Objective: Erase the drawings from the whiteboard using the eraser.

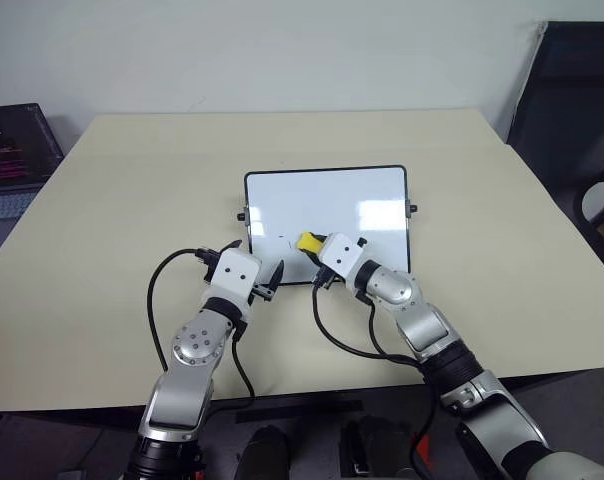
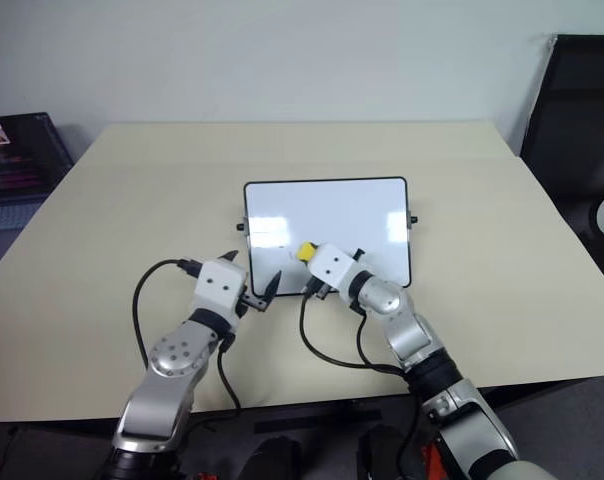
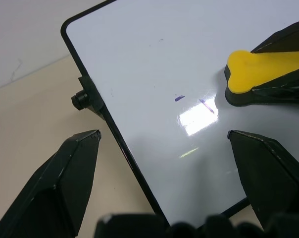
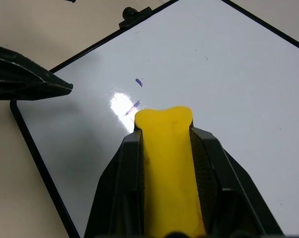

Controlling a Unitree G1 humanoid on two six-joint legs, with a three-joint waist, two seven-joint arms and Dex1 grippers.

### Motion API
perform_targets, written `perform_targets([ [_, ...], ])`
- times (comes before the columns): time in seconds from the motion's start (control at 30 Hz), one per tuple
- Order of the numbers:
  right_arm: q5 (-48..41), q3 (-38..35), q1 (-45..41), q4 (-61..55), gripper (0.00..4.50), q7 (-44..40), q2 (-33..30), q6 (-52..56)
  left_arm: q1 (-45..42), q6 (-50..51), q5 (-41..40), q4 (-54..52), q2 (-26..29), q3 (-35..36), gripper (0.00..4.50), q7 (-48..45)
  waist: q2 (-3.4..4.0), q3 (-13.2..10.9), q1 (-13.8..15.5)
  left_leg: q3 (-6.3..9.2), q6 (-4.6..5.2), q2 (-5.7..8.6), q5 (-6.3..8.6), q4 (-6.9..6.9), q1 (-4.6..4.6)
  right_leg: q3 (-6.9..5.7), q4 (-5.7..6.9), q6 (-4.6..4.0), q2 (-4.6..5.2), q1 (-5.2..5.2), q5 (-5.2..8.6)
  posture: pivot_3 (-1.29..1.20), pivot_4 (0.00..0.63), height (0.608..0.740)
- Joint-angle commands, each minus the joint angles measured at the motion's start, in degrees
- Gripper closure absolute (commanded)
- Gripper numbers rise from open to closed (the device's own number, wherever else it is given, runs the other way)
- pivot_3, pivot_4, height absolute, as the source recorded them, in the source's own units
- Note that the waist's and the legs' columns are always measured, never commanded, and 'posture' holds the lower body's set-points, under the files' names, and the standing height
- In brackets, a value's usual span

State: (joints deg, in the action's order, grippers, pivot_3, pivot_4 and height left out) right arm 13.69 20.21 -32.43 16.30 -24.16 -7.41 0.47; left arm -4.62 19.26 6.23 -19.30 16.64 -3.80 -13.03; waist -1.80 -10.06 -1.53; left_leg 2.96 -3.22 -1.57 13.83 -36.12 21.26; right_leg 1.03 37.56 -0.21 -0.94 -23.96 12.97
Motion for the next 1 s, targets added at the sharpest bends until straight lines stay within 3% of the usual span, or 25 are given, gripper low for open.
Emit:
perform_targets([
  [0.03, -2.1, -2.8, -2.0, 0.5, 3.49, 1.7, 1.2, -1.5, -1.0, -1.6, 0.3, -0.4, -0.1, 0.0, 0.00, 0.2, 0.00, 0.0, -0.1, -0.01, 0.00, -0.01, 0.00, 0.00, 0.00, 0.00, 0.00, 0.00, 0.00, -0.01, 0.00, 0.00, 0.150, 0.740],
  [0.33, -2.7, -1.7, -6.5, 6.5, 3.49, 3.2, 7.3, -6.5, 0.1, -1.3, 0.3, -1.6, 0.2, 0.2, 0.00, 0.1, 0.00, 0.0, -0.3, -0.05, -0.01, -0.06, 0.01, 0.07, 0.17, 0.04, -0.02, -0.03, -0.01, -0.18, 0.02, 0.00, 0.150, 0.740],
  [1.0, 2.0, 3.3, -8.0, 12.6, 3.49, 3.0, 8.9, -4.2, 4.6, 1.0, 1.0, -5.2, 0.3, 1.4, 0.00, 1.2, 0.01, 0.0, -0.4, -0.06, 0.00, -0.08, 0.00, 0.05, -0.05, 0.04, 0.12, -0.06, -0.01, -0.11, 0.04, 0.00, 0.150, 0.740],
])
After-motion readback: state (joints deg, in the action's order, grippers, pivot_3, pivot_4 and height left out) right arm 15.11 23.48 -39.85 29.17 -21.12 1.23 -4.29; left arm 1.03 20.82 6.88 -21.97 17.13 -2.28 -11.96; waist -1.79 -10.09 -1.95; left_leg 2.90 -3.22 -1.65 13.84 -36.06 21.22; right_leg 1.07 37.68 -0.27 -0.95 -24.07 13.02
